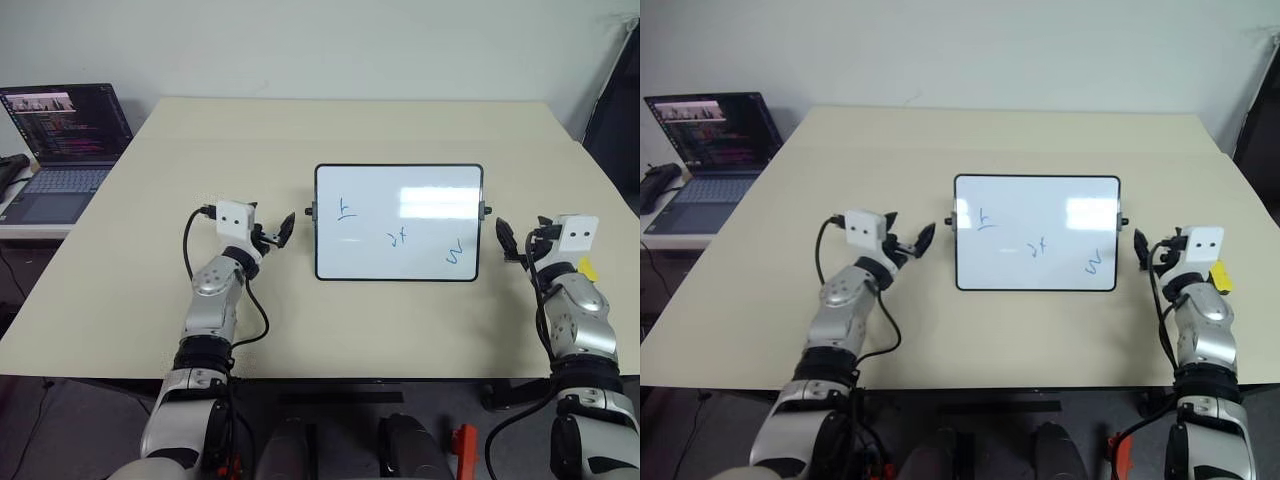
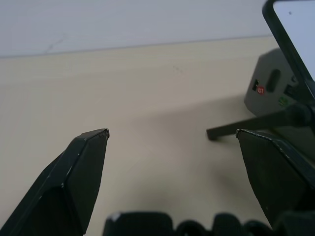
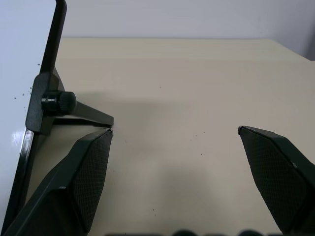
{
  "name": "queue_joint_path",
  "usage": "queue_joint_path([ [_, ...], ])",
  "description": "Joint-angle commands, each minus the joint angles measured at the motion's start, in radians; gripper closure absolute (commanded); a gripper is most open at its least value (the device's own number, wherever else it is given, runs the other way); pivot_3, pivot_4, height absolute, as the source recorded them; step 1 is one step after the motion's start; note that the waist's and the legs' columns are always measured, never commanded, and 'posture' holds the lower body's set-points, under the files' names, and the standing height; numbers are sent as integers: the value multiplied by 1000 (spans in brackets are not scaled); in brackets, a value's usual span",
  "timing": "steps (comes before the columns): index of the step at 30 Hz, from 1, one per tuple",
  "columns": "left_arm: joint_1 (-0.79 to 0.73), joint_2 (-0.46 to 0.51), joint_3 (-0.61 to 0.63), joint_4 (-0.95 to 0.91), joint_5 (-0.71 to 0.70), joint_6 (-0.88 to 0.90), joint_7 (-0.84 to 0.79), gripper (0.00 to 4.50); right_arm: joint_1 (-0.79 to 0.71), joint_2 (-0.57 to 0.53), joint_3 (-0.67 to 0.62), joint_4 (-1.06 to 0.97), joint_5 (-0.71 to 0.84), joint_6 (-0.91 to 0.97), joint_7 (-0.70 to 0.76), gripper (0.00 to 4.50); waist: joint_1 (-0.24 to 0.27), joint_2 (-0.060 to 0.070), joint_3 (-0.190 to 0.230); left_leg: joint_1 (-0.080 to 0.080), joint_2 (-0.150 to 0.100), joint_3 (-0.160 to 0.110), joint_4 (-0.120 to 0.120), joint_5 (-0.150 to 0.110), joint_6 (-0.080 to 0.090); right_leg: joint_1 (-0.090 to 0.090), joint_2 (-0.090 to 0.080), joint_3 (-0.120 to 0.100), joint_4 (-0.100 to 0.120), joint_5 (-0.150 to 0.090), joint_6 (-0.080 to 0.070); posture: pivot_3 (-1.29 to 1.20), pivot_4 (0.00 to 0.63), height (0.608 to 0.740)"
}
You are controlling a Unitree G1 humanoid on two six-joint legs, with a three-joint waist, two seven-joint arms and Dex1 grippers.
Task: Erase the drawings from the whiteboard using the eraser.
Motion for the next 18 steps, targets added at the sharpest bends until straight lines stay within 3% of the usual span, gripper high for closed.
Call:
queue_joint_path([
  [1,-8,3,-3,-15,0,-20,0,0,-5,1,-7,-38,13,-7,0,30,0,0,0,0,0,0,0,0,0,0,0,0,0,0,0,0,150,740],
  [7,-38,54,37,7,-43,-23,-55,0,2,5,-17,-64,20,1,-7,30,-1,0,0,0,0,0,0,0,0,0,0,0,0,0,0,0,150,740],
  [11,-78,180,41,22,-90,1,-245,0,40,-23,-30,-118,39,36,23,30,-1,0,0,0,0,-1,0,0,0,0,0,-1,0,0,0,0,150,740],
  [18,-73,375,23,-246,-247,268,-537,0,91,-87,-50,-209,81,134,66,30,-1,0,0,0,0,-1,0,0,0,0,0,-1,0,0,0,0,150,740],
])
